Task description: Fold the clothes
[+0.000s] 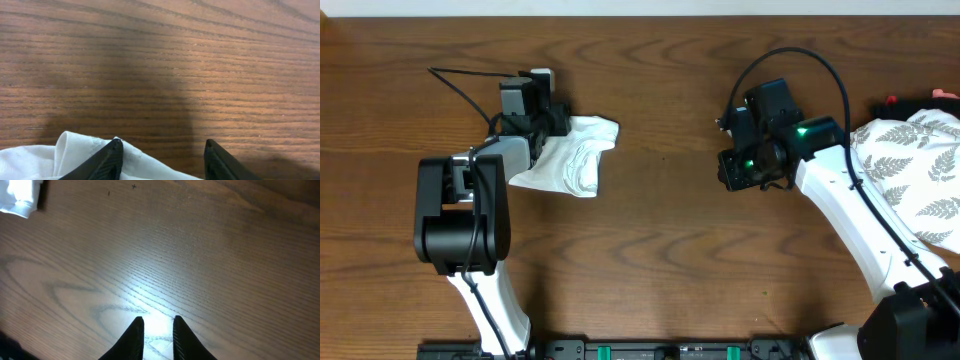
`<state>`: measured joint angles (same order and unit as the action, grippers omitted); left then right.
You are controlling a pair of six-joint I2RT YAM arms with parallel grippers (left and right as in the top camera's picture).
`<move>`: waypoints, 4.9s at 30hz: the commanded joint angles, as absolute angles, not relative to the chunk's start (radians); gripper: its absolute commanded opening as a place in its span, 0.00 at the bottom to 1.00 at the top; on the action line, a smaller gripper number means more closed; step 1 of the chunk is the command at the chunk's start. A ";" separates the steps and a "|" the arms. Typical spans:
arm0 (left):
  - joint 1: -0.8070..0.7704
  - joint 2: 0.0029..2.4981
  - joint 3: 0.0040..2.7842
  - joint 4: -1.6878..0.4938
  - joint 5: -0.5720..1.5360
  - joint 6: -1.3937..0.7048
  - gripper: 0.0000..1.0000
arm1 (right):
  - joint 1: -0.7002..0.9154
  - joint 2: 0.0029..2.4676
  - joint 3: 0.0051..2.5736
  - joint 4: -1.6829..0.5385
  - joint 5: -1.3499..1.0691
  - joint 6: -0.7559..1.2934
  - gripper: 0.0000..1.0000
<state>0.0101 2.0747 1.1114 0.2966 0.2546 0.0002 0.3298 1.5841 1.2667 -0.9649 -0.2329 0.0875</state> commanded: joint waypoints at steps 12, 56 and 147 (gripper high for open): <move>-0.017 1.713 1.113 0.182 0.343 -0.001 0.57 | 0.333 1.567 1.262 -0.981 -0.232 0.100 0.18; 0.090 1.579 1.076 -0.569 0.351 -0.788 0.98 | 0.333 1.567 1.262 -1.013 -0.206 0.035 0.21; 0.611 1.570 0.940 0.224 0.132 -0.430 0.06 | 0.333 1.567 1.262 -1.030 -0.207 0.075 0.21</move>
